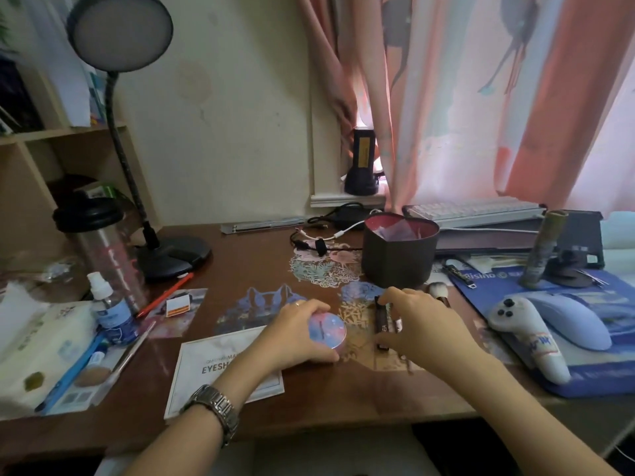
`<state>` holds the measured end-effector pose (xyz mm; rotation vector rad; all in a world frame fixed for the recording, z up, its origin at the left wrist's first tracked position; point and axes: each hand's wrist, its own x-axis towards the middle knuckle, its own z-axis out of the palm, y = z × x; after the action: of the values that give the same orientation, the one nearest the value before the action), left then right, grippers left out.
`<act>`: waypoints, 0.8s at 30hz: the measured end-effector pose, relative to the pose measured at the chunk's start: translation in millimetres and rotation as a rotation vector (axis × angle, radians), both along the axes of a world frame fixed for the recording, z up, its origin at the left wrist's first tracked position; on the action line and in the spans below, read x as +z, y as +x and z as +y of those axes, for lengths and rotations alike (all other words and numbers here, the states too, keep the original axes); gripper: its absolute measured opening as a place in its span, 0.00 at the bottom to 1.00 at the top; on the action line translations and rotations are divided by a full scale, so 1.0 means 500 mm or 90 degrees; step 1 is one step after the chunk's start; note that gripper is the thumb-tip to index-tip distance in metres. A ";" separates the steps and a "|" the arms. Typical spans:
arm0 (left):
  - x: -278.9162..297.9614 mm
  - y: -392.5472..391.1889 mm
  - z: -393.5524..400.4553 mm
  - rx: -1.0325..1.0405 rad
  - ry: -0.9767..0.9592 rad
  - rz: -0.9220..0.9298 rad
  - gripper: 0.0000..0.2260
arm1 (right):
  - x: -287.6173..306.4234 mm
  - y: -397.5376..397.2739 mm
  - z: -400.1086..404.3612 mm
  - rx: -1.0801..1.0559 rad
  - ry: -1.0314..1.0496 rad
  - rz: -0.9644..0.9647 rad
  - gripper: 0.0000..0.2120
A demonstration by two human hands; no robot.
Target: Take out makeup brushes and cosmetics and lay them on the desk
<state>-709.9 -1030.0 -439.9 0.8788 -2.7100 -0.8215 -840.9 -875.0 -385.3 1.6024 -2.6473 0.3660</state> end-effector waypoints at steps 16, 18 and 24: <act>0.147 0.022 0.054 0.015 0.079 0.203 0.31 | -0.039 0.039 -0.023 0.156 -0.309 -0.372 0.35; 0.148 0.024 0.062 0.016 0.075 0.201 0.31 | -0.043 0.047 -0.024 0.157 -0.339 -0.397 0.34; 0.128 0.023 0.076 0.045 0.043 0.152 0.31 | -0.067 0.071 -0.021 0.115 -0.422 -0.434 0.29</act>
<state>-698.6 -991.9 -376.0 0.8267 -2.4449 -0.9430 -805.4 -885.5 -418.7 1.6494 -2.2845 1.8468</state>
